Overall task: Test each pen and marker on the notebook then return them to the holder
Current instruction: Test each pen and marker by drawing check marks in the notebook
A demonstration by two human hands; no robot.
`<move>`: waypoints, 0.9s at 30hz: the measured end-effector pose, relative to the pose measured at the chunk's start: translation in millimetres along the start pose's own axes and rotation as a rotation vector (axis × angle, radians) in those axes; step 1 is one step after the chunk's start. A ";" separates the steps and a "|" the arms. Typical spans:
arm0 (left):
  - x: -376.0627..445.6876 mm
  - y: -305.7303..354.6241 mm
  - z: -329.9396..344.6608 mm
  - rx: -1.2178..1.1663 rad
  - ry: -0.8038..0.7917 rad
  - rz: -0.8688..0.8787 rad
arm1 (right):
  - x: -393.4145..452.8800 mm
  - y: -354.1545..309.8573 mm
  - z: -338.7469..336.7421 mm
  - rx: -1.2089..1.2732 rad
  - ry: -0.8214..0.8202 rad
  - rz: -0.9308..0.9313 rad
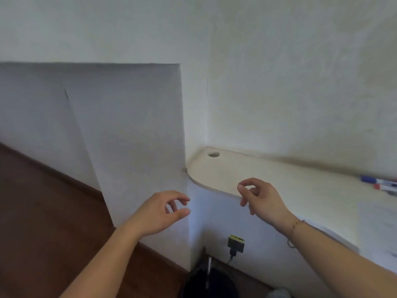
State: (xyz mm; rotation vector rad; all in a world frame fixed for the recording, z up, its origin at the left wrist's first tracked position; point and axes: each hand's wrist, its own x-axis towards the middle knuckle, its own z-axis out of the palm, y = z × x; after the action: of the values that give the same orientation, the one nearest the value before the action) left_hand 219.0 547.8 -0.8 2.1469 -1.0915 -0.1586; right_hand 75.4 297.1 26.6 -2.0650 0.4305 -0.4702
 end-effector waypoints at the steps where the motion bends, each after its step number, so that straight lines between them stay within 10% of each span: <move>1: 2.3 2.2 0.1 -0.004 0.002 -0.002 | 0.0 -0.1 -1.2 -0.004 0.004 -0.002; 13: 77.9 117.5 48.8 -0.172 -0.029 0.283 | -29.5 -12.8 -116.2 0.112 0.281 -0.067; 21: 162.1 291.7 180.6 -0.301 -0.090 0.623 | -109.6 43.0 -279.5 0.023 0.658 0.021; 27: 198.3 386.0 301.8 -0.194 -0.388 0.563 | -167.8 115.5 -383.5 -0.236 0.972 0.256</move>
State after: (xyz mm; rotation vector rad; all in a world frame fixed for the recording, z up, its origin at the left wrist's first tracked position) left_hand -30.9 86.5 64.1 1.5996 -1.7802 -0.4085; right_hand -270.6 41.4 85.8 -1.8334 1.3466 -1.3061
